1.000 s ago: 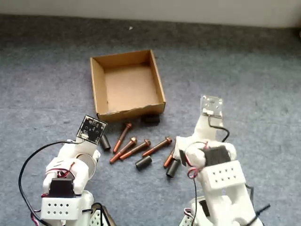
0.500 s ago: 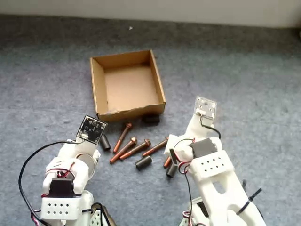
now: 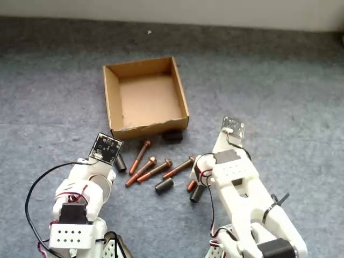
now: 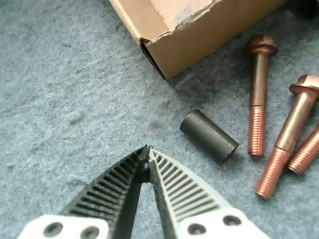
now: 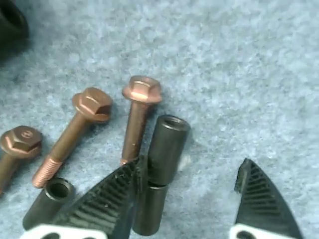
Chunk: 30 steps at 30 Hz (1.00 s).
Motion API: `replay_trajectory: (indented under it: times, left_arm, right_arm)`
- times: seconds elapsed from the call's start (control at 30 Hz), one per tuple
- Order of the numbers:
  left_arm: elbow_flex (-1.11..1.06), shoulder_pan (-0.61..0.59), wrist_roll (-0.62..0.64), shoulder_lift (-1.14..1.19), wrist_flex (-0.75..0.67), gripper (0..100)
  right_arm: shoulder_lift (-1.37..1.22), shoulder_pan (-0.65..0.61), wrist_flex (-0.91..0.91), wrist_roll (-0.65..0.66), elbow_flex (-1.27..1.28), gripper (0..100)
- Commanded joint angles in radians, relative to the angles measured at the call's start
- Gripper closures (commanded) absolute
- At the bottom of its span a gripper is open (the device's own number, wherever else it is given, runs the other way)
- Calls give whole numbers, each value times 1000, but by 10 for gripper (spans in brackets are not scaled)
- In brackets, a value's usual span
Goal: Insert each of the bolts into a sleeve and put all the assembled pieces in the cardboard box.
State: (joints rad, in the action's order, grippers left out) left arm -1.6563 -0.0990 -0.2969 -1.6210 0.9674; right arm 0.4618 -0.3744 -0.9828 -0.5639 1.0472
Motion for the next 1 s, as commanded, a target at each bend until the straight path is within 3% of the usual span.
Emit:
replay_trajectory:
  times: [0.0, 0.17, 0.33, 0.43, 0.8, 0.97]
  left_arm:
    - [4, -13, -8, -8, -18, 979]
    - [4, -15, -8, -8, -18, 979]
    - [4, -15, -8, -8, -17, 979]
    - [4, -15, -8, -8, -17, 979]
    - [4, -15, -8, -8, -15, 979]
    - [4, -15, -8, -8, -15, 979]
  right_arm:
    - [-38, 16, 4, -8, -10, 724]
    - [-104, 18, 45, -8, -13, 731]
    - [-166, 18, 122, 9, -15, 861]
    - [-170, 18, 124, 120, -18, 916]
    - [-165, 93, 117, 476, -67, 918]
    - [-163, 90, 84, 528, -74, 918]
